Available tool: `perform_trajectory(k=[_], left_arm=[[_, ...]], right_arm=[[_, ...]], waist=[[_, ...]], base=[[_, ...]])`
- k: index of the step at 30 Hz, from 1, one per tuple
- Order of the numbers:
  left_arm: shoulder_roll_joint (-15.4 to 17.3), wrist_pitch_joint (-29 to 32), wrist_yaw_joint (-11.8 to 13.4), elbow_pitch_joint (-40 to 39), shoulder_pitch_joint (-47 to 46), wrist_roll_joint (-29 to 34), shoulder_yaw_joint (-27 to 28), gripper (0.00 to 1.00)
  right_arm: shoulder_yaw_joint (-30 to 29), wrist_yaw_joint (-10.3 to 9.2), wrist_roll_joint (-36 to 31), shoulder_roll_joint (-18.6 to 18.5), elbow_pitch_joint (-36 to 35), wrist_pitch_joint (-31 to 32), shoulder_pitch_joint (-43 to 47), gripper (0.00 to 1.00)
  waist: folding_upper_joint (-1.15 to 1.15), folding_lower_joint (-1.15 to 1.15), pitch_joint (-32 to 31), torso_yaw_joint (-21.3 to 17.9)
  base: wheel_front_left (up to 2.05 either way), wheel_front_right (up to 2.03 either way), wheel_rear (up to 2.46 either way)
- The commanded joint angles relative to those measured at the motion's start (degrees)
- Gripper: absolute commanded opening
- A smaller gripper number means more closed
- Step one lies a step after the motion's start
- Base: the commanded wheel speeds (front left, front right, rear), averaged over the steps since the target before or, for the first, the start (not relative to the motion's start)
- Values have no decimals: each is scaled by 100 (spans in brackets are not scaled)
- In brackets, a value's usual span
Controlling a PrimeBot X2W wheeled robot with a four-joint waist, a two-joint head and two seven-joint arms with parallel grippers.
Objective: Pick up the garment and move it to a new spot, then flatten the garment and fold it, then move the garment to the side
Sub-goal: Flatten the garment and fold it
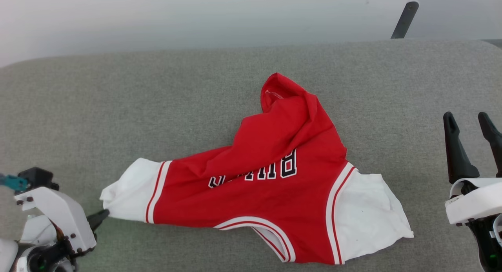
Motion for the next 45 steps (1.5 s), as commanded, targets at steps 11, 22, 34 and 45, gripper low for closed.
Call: perform_trajectory(k=[11,22,34,45], left_arm=[[36,-422,-127,-778,444,179,49,100],[262,-694,36,-1286,996,433,168,100],[246,-586,-104,-784,772,261,158,100],[197,-329,86,-583,567,154,118,100]], right_arm=[[-7,0,-6,-80,-84,-33,168,100],[-39,0,16,-83,-80,-42,392,100],[-118,0,32,-50,-226,-3,419,100],[-95,0,73,6,-263,-92,248,100]], waist=[[0,0,-296,17],[0,0,-540,-56],[0,0,-415,-266],[0,0,169,-480]], base=[[0,0,0],[0,0,0],[0,0,0],[0,0,0]])
